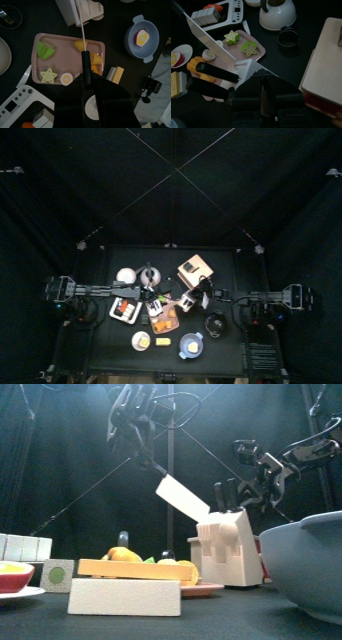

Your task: Put cleaver in holder

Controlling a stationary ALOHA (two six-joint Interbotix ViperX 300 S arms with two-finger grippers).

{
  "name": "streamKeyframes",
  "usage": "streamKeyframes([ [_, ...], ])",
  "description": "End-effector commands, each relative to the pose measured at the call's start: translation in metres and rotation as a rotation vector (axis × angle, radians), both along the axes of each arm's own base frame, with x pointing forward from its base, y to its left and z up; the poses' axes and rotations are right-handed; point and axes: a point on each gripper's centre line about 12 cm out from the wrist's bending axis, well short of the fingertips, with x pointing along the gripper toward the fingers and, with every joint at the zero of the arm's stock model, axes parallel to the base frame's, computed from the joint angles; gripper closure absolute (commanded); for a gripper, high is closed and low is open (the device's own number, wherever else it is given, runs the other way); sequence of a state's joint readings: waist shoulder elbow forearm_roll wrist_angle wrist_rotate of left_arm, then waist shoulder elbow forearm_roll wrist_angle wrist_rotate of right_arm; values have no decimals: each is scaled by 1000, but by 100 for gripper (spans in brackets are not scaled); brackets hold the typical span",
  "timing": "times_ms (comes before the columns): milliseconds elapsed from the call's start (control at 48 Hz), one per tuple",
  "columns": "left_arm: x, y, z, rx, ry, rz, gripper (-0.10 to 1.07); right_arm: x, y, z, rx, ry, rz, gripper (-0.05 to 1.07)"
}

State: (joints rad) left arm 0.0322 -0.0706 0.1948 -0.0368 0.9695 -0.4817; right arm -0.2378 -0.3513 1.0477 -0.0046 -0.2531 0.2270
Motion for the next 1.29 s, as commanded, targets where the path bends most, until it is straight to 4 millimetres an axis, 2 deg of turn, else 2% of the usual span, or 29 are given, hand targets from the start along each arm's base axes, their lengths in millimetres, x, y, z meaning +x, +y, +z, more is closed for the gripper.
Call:
streamKeyframes([
  [0,4,4,12,-10,-16,9,58,5,1,11,-9,-36,6,64],
  [312,20,9,16,-3,16,-4,58,6,3,10,-8,-33,13,64],
  [562,25,21,23,-2,9,23,58,7,3,11,-9,-36,15,64],
  [833,37,29,22,0,5,37,56,7,1,11,-7,-41,8,64],
  [1271,64,33,21,18,-12,7,41,9,1,10,-6,-36,10,64],
])
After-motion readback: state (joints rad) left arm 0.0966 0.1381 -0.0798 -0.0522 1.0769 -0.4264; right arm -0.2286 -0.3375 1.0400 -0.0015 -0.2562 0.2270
